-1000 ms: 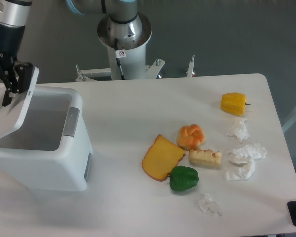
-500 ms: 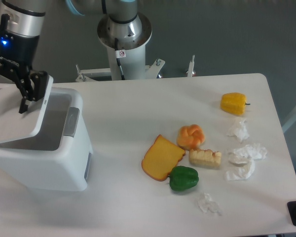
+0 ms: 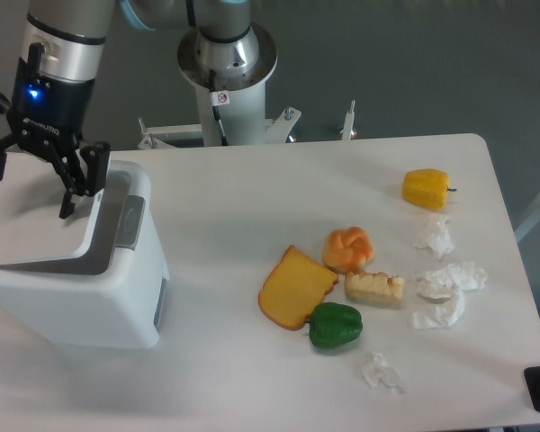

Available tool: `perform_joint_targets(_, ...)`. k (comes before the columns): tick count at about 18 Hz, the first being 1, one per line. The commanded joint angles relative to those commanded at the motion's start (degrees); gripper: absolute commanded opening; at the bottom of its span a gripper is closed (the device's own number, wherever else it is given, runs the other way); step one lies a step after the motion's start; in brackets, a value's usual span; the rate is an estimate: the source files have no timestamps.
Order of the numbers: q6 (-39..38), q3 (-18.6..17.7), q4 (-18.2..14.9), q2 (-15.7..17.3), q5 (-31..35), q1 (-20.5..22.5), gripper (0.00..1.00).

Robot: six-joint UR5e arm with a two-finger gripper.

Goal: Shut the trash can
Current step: 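Press the lid down onto the trash can rim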

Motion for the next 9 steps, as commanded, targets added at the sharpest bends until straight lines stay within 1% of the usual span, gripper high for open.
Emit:
perform_joint_targets(8, -0.4, -0.4, 0.0, 0.0, -0.4, 1.2, 1.0)
perform_joint_targets(9, -0.5, -1.1, 0.0, 0.1, -0.4, 1.4, 1.0)
